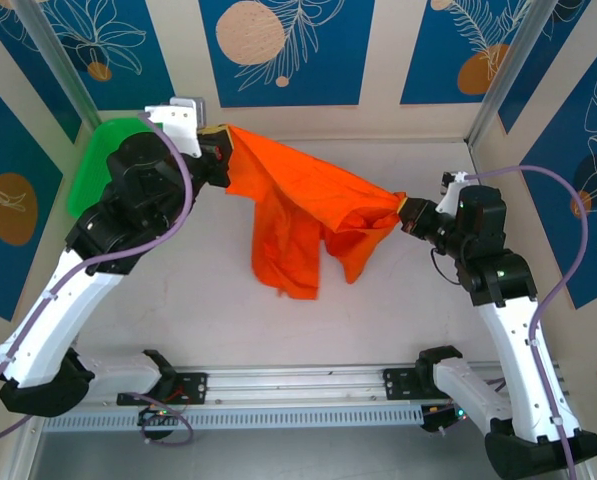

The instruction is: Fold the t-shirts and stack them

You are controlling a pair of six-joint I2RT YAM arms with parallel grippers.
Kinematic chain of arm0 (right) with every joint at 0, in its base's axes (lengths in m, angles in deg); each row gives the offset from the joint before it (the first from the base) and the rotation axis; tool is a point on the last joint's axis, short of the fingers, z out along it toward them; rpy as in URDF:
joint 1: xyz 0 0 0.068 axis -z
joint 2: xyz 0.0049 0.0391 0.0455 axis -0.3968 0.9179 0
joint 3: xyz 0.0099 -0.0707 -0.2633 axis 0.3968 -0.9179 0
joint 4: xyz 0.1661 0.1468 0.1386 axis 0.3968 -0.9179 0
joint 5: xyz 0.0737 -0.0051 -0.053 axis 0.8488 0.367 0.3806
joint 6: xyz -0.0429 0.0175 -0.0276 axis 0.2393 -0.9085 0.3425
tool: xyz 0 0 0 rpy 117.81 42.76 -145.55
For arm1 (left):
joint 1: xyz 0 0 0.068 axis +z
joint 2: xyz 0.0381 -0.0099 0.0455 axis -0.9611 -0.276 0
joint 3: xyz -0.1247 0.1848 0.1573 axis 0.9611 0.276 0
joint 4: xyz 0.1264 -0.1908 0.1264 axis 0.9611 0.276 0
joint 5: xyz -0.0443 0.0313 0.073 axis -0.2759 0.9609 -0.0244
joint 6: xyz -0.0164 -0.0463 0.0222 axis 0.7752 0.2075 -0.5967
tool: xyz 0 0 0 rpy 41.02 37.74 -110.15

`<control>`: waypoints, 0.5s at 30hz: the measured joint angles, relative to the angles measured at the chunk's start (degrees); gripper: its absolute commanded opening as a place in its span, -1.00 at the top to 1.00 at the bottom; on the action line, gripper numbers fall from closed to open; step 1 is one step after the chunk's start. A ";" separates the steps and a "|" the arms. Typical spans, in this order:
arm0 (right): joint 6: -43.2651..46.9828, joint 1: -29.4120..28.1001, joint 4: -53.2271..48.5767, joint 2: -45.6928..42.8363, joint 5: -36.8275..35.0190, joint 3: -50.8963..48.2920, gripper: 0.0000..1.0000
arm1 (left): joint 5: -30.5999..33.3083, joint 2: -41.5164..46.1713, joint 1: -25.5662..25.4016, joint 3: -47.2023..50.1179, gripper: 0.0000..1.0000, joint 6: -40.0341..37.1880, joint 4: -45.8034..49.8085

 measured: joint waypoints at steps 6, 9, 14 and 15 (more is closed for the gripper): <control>-1.42 0.22 0.28 1.11 2.23 -1.09 0.95 | 0.04 -1.07 0.28 0.02 1.00 -1.11 2.12; -1.38 0.31 -0.07 1.09 2.97 -0.61 0.93 | -2.73 -1.11 0.35 -0.48 1.00 -1.31 2.80; -1.38 0.31 -0.90 -0.44 4.52 3.34 0.93 | -9.90 0.28 0.39 -2.27 1.00 -0.57 3.34; -1.38 0.31 -0.81 -1.25 5.35 4.52 0.92 | -11.43 1.09 0.39 -2.38 1.00 -0.11 3.37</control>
